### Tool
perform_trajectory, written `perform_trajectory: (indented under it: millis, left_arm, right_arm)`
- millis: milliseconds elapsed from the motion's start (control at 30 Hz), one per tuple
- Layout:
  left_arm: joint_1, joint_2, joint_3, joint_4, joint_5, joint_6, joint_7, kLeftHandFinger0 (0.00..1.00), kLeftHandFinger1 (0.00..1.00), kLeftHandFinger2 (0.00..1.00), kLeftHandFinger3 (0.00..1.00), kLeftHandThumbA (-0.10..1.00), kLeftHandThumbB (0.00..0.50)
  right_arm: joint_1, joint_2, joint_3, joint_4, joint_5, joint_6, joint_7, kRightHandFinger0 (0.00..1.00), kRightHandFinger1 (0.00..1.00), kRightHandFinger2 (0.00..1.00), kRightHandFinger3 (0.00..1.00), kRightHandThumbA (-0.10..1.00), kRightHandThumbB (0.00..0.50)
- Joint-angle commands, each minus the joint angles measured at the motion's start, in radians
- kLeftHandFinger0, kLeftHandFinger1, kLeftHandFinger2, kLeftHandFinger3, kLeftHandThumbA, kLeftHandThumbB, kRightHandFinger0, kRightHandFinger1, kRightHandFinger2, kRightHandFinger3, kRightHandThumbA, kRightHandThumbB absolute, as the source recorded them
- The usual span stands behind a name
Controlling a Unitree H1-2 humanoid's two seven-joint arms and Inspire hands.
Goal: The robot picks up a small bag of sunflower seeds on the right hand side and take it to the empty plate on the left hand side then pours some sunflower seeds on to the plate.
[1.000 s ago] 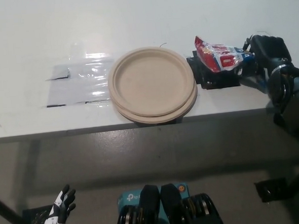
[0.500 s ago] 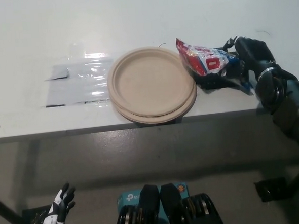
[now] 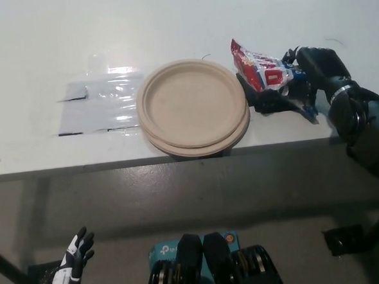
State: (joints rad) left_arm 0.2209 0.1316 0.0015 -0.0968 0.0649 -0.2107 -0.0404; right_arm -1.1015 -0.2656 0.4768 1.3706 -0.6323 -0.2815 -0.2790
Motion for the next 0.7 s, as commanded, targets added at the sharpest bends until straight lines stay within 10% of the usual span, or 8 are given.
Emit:
perform_trajectory:
  millis: [0, 133, 367, 467, 533, 600, 667]
  left_arm:
    - [0.006, 0.012, 0.005, 0.000, -0.009, -0.046, -0.006, 1.00, 1.00, 1.00, 1.00, 1.00, 0.000]
    - [0.008, 0.013, 0.006, -0.005, -0.007, -0.040, -0.005, 1.00, 1.00, 1.00, 1.00, 1.00, 0.000]
    - [0.005, 0.012, 0.006, -0.015, -0.006, -0.019, -0.007, 1.00, 1.00, 1.00, 1.00, 1.00, 0.000]
    - [0.006, 0.013, 0.004, -0.018, -0.012, -0.013, -0.011, 1.00, 1.00, 1.00, 1.00, 1.00, 0.000]
    - [0.007, 0.013, 0.003, -0.017, -0.014, -0.016, -0.013, 1.00, 1.00, 1.00, 1.00, 1.00, 0.000]
    - [0.008, 0.014, 0.003, -0.022, -0.013, -0.014, -0.013, 1.00, 1.00, 1.00, 1.00, 1.00, 0.000]
    - [0.007, 0.015, 0.003, -0.025, -0.014, -0.016, -0.014, 1.00, 1.00, 1.00, 1.00, 1.00, 0.000]
  right_arm:
    - [-0.103, -0.035, 0.041, -0.043, -0.042, -0.046, -0.059, 0.00, 0.24, 0.51, 0.60, 0.24, 0.000]
    - [-0.126, -0.033, 0.107, -0.053, -0.089, -0.047, -0.074, 0.00, 0.10, 0.40, 0.50, 0.23, 0.000]
    - [-0.179, -0.010, 0.217, -0.059, -0.157, -0.030, -0.084, 0.00, 0.25, 0.57, 0.56, 0.46, 0.000]
    - [-0.191, 0.004, 0.253, -0.068, -0.185, -0.021, -0.109, 0.00, 0.09, 0.36, 0.35, 0.46, 0.000]
    - [-0.192, 0.008, 0.270, -0.069, -0.197, -0.022, -0.119, 0.16, 0.19, 0.39, 0.34, 0.46, 0.000]
    - [-0.193, 0.017, 0.288, -0.065, -0.207, -0.019, -0.125, 0.02, 0.04, 0.17, 0.22, 0.45, 0.000]
    - [-0.199, 0.024, 0.311, -0.057, -0.226, -0.003, -0.115, 0.02, 0.05, 0.16, 0.24, 0.47, 0.000]
